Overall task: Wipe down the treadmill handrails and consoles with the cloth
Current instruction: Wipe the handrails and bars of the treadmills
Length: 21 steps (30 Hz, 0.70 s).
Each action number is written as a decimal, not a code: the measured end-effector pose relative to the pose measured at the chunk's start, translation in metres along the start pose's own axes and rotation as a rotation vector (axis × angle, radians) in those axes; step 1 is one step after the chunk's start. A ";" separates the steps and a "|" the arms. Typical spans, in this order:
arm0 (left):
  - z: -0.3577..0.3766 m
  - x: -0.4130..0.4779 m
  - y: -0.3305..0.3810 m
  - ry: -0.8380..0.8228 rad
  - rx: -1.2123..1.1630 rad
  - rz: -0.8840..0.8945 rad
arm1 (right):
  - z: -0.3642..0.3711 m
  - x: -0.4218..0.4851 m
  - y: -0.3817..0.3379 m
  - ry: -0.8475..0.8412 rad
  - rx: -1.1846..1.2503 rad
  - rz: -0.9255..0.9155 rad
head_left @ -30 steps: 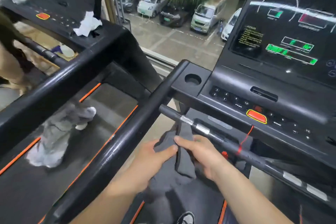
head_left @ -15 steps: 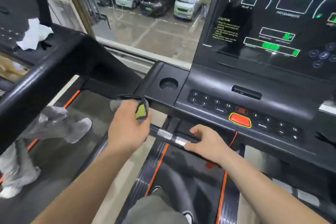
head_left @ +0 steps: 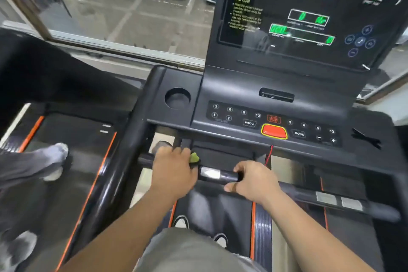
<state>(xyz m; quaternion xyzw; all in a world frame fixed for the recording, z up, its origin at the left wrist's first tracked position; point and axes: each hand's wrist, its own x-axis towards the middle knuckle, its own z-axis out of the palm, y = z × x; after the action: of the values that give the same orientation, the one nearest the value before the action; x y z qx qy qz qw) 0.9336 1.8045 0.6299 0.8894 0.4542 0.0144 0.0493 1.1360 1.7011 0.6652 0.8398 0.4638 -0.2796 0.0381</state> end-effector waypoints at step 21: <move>0.017 -0.011 0.047 0.044 -0.295 0.334 | -0.003 0.002 0.002 -0.009 -0.062 -0.003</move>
<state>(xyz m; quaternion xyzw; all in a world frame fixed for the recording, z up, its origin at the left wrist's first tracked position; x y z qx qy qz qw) 0.9659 1.7667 0.6177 0.9349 0.2946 0.1080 0.1661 1.1394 1.7022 0.6663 0.8361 0.4735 -0.2690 0.0660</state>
